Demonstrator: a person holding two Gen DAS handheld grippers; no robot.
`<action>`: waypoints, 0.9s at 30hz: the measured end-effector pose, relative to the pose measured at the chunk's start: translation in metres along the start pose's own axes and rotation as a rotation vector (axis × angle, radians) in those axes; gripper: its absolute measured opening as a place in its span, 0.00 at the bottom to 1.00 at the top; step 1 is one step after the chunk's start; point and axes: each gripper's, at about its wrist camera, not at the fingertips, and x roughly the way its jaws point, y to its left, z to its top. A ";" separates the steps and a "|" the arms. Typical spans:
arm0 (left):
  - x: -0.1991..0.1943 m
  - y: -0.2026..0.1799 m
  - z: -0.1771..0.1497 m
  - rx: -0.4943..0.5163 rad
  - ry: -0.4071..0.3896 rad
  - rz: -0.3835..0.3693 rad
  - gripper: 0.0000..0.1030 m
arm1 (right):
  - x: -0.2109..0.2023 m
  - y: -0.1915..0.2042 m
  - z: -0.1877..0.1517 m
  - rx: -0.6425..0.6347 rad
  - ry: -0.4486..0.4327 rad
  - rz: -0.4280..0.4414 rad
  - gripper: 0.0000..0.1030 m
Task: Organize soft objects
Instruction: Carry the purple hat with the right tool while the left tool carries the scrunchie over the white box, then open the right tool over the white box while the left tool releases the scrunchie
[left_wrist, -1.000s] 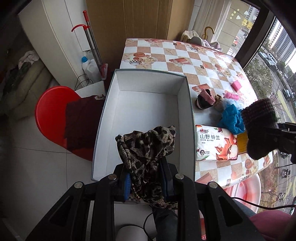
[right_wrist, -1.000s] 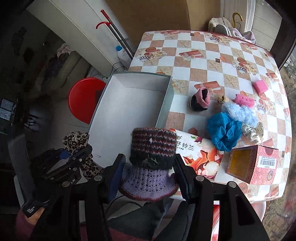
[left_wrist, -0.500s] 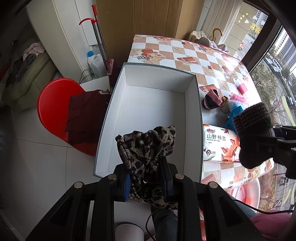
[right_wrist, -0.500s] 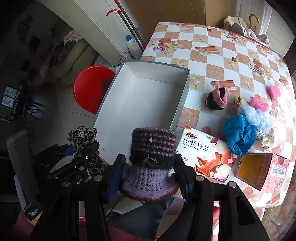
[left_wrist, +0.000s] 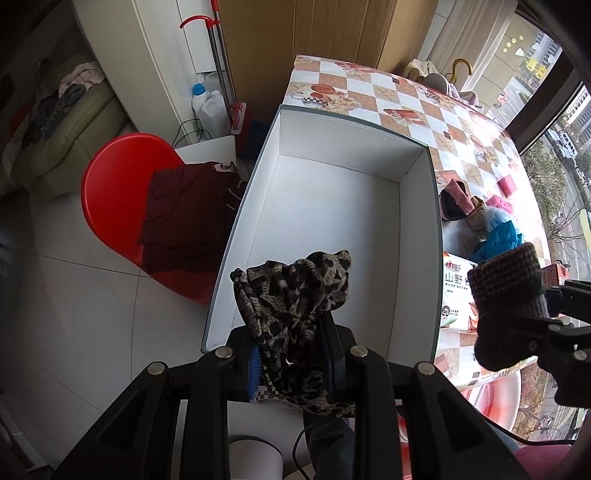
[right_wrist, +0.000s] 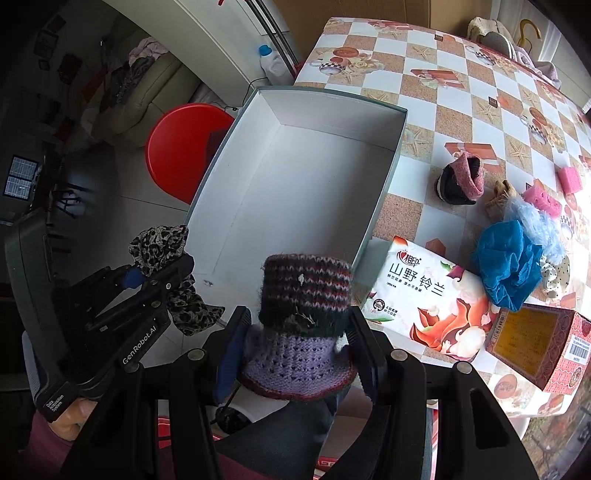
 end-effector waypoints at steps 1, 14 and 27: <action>0.005 -0.001 0.001 0.008 0.007 0.005 0.28 | 0.006 0.003 0.003 -0.006 0.005 0.006 0.53; 0.058 -0.006 -0.011 0.047 0.148 0.025 0.28 | 0.090 0.002 0.009 0.009 0.174 0.040 0.53; 0.041 -0.011 -0.022 0.037 0.108 0.012 0.29 | 0.063 -0.002 0.006 -0.023 0.100 0.005 0.53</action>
